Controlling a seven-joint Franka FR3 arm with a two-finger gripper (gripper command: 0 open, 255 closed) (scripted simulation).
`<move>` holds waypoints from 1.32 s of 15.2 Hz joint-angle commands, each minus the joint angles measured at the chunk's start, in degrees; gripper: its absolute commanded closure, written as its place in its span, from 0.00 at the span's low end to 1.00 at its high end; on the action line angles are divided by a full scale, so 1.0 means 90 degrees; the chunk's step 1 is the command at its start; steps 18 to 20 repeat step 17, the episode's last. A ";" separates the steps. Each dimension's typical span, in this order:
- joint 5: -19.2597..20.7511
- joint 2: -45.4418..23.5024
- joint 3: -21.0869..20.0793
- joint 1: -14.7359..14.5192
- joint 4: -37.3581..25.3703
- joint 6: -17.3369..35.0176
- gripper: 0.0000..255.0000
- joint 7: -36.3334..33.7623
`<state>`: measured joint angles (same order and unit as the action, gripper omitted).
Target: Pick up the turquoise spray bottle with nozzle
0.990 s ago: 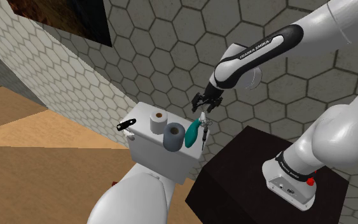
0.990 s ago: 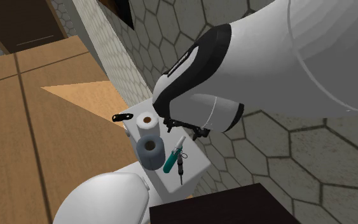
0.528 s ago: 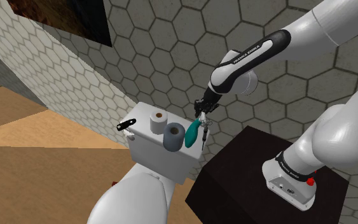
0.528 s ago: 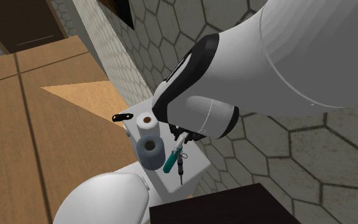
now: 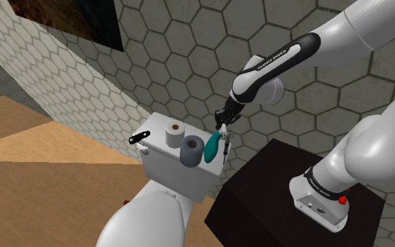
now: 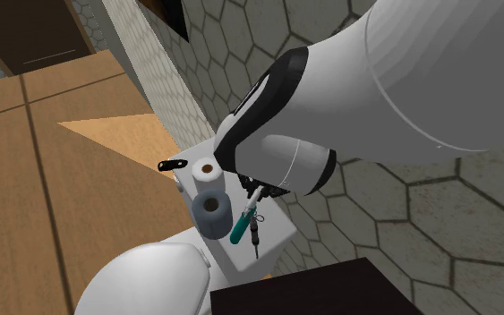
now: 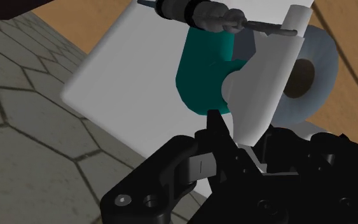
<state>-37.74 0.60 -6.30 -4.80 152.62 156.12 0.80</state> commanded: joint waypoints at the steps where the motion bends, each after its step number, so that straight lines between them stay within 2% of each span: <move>1: 0.0100 0.0093 0.0008 0.0011 0.0013 -0.0084 1.00 -0.0094; 13: 0.1007 0.1193 0.0024 0.0214 -0.0060 -0.1188 1.00 -0.0985; 15: 0.1111 0.1353 0.0021 0.0249 -0.0102 -0.1380 1.00 -0.1093; 20: 0.1119 0.1365 0.0021 0.0252 -0.0105 -0.1395 1.00 -0.1101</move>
